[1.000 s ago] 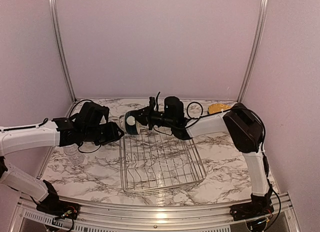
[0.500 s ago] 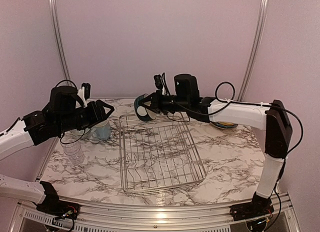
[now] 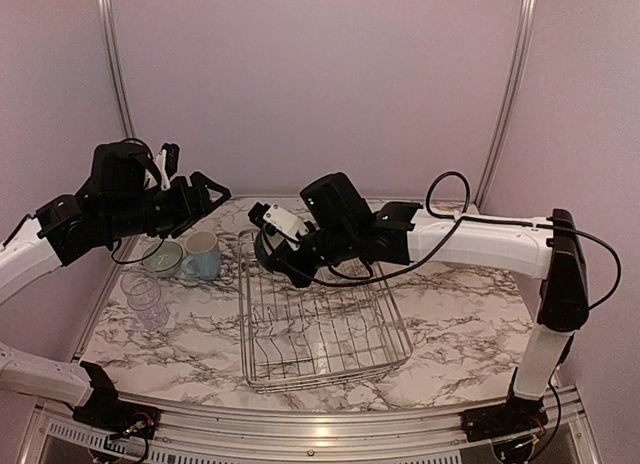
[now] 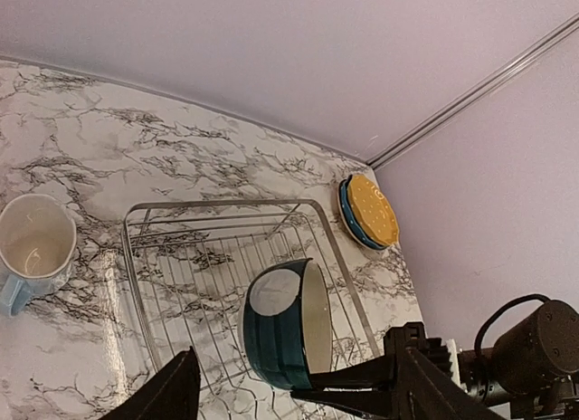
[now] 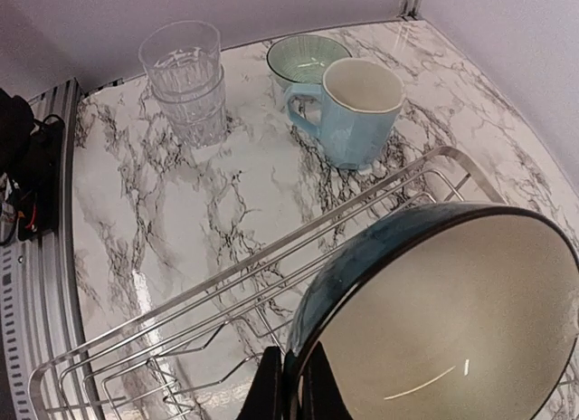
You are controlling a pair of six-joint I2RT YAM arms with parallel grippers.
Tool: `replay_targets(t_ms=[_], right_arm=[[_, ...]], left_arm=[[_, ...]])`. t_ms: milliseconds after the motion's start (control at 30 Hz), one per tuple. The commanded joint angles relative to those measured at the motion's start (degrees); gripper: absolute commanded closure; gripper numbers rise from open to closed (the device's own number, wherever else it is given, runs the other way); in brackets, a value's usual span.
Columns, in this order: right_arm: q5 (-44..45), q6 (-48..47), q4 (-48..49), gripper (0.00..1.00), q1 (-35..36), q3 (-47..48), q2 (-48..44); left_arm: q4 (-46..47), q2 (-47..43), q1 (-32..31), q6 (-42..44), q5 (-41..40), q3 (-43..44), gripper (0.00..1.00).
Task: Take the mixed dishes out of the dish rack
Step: Pass from the right arm to the left
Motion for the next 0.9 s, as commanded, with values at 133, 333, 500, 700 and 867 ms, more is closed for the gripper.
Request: replay_targets(t_ms=[133,333,500,700,867], right_arm=[[7.5,-27.2,-7.8,1.0,3.5,3.2,-3.6],[12.4,-32.1,-13.0,1.0,5.1,4.4,-3.1],[18.3,-34.9,-16.2,1.0,7.3,6.1,-1.2],[21.5,-36.2,-18.1,1.0,8.1,7.5,0.3],[22.9,-36.9,-18.7,1.0,8.9,8.2,0.7]], left_arm=[[-8.3,10.2,0.7,5.9,8.6,8.6,0.25],[-16.9,18.0,0.4,13.9,9.6,16.8,0.27],[-26.2,25.1,-1.0,21.7,7.6,24.5,0.29],[-31.5,30.0,-3.8,25.7,4.1,29.8,0.32],[-32.9,33.7,-5.6,25.9,1.4,32.1,0.45]])
